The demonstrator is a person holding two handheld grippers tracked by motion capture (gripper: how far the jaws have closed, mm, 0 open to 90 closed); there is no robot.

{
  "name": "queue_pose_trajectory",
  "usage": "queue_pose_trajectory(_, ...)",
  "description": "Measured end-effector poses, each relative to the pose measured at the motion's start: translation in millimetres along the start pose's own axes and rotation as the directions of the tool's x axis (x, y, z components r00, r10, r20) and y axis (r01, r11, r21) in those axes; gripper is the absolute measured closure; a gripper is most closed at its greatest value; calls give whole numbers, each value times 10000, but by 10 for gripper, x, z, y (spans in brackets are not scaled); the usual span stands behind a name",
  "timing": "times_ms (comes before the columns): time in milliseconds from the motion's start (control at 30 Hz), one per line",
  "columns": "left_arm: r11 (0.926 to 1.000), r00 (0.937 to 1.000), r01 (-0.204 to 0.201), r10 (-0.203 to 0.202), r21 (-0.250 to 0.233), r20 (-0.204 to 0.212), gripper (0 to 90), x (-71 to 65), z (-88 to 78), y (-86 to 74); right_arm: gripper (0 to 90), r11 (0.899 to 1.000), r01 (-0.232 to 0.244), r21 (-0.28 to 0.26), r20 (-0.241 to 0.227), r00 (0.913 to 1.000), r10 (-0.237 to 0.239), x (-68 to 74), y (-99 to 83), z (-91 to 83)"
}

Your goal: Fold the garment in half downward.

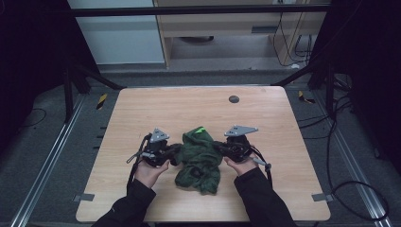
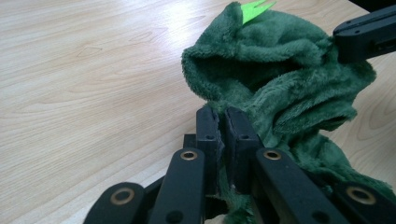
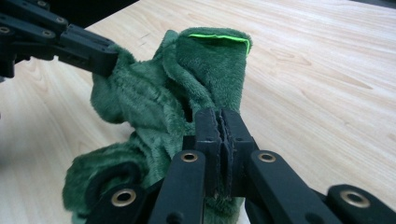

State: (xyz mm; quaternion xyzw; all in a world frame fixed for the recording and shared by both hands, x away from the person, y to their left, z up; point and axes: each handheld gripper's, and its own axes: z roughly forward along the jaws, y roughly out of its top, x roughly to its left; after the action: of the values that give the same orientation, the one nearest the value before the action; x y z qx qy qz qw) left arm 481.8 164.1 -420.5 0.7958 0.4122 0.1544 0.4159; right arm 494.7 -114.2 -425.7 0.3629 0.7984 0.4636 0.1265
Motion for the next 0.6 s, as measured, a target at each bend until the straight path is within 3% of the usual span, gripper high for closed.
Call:
queue_pose_trajectory(433,9998,9996,-194,192,99,215,851,-128,-97,-130,872,9999,80,121,-228,9997,-77,83,-146,-101)
queue_pose_trajectory(600,9998,9994,-95,90,159,331,851,-138,-129,-171,872,9996,190,229,-331,9993,-182,127,-195,-103)
